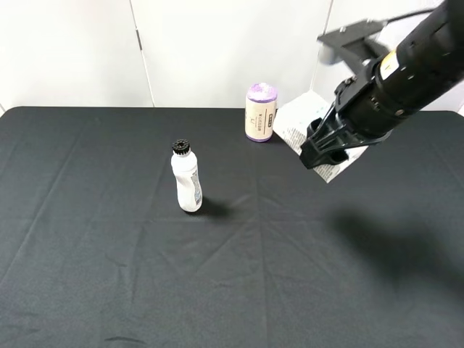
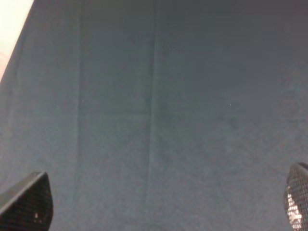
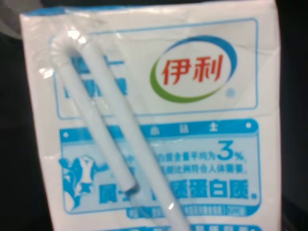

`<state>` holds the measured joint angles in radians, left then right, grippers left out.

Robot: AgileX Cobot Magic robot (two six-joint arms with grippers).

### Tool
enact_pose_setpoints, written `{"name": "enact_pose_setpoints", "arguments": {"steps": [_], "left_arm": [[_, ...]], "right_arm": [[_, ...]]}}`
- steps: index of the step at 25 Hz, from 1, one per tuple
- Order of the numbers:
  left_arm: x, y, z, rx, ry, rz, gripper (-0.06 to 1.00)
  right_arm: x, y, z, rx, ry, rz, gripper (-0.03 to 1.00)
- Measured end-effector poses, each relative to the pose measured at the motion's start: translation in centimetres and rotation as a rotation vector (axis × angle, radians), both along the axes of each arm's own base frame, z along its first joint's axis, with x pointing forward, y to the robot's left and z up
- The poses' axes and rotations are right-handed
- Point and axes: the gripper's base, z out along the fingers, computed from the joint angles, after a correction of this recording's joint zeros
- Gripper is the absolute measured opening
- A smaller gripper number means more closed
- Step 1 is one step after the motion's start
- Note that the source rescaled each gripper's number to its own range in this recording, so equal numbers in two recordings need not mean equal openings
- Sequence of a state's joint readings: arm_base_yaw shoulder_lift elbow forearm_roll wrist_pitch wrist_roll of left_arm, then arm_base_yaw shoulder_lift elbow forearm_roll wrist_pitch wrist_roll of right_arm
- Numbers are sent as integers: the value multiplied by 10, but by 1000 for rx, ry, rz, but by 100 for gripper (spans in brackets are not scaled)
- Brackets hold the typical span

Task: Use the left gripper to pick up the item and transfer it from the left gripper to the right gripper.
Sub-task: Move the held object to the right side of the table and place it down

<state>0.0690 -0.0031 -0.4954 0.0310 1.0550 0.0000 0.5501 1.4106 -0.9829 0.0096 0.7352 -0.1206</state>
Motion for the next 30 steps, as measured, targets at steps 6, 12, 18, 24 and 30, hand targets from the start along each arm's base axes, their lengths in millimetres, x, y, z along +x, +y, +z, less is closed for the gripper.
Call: {"name": "enact_pose_setpoints", "arguments": {"steps": [6, 12, 18, 24, 30], "left_arm": [[0, 0, 0, 0, 0, 0, 93], [0, 0, 0, 0, 0, 0, 93], [0, 0, 0, 0, 0, 0, 93], [0, 0, 0, 0, 0, 0, 93], [0, 0, 0, 0, 0, 0, 93]], "right_arm": [[25, -10, -35, -49, 99, -84, 0], [48, -28, -61, -48, 131, -183, 0], [59, -34, -77, -50, 145, -215, 0], [63, -34, -95, -71, 189, -220, 0], [66, -33, -109, -84, 215, -221, 0]]}}
